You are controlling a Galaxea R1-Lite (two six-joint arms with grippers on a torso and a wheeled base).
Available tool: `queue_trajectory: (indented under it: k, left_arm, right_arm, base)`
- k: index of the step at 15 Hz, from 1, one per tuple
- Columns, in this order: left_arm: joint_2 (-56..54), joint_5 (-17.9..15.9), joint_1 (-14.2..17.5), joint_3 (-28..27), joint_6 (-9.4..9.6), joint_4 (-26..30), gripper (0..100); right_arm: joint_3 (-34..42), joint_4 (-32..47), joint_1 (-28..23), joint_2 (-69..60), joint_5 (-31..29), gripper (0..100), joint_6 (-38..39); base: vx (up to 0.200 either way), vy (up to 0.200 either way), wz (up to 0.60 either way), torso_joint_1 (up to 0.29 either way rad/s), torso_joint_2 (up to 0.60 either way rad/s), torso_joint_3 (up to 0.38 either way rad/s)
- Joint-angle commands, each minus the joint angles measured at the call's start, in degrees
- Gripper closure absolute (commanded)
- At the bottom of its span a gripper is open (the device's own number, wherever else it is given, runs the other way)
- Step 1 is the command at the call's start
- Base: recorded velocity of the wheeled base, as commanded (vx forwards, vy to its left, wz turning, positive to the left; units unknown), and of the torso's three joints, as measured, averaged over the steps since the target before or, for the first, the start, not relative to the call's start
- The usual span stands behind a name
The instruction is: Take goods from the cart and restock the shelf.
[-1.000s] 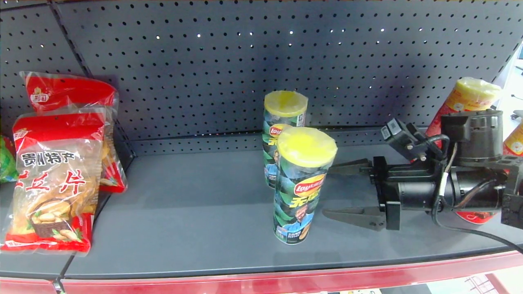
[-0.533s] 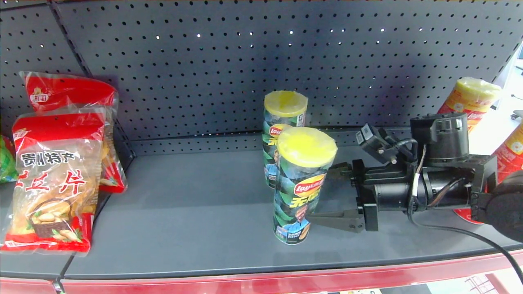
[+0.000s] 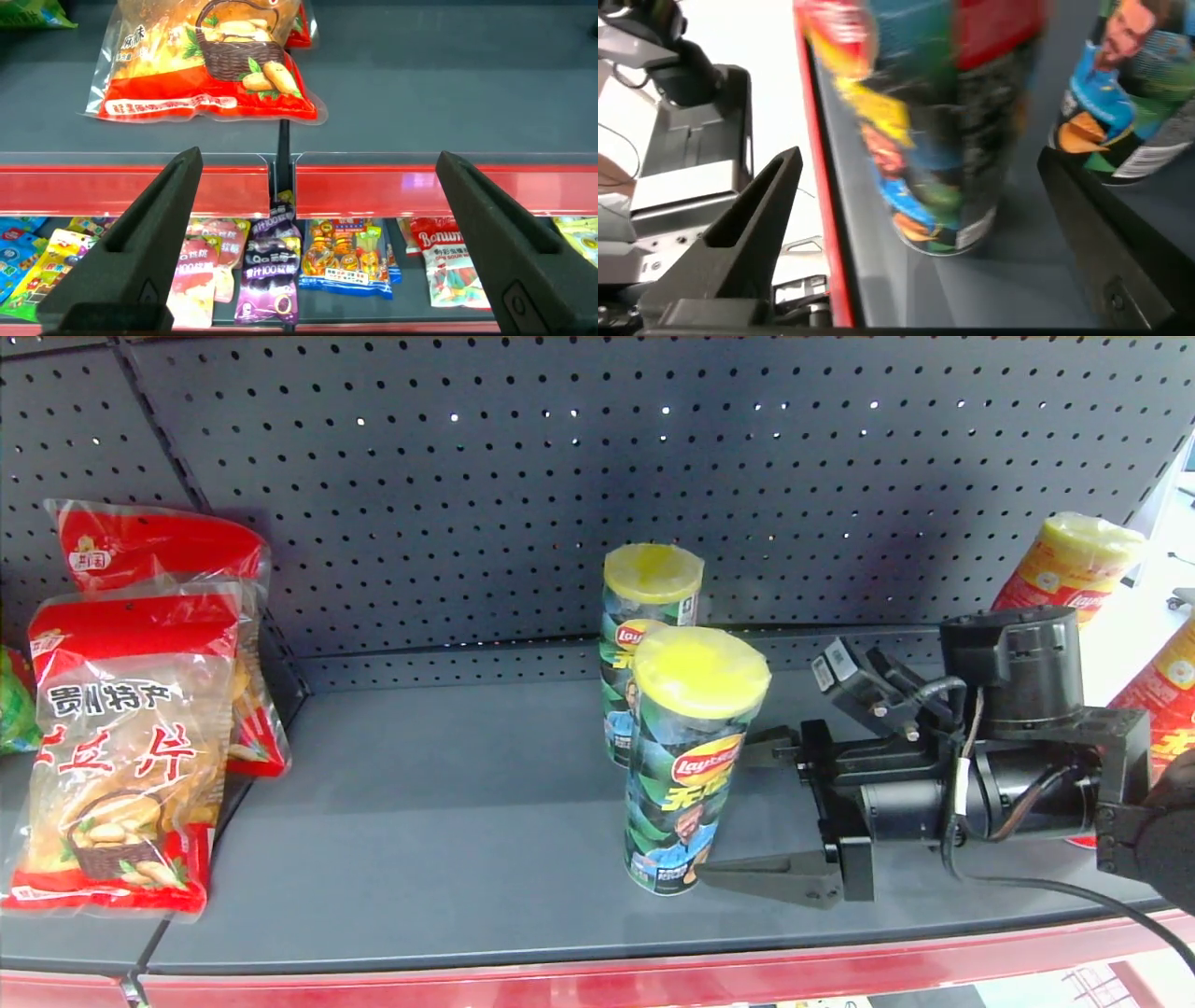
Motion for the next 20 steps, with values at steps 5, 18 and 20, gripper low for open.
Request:
queue_trajectory:
  k: [5, 18, 20]
  left_arm:
    - [0.0, 0.0, 0.0, 0.0, -0.09, 0.0, 0]
    - [0.0, 0.0, 0.1, -0.1, 0.0, 0.0, 0]
    - [0.0, 0.0, 0.1, -0.1, -0.09, 0.0, 0]
  right_arm:
    - [1.6, 0.0, 0.7, -2.1, 0.0, 0, 0.0]
    - [4.8, 0.0, 2.9, -4.3, 0.0, 0, 0.1]
    - [4.8, 0.0, 2.9, -4.3, 0.0, 0, 0.1]
  base:
    - [0.0, 0.0, 0.0, 0.0, 0.0, 0.0]
    - [0.0, 0.0, 0.0, 0.0, 0.0, 0.0]
    - [0.0, 0.0, 0.0, 0.0, 0.0, 0.0]
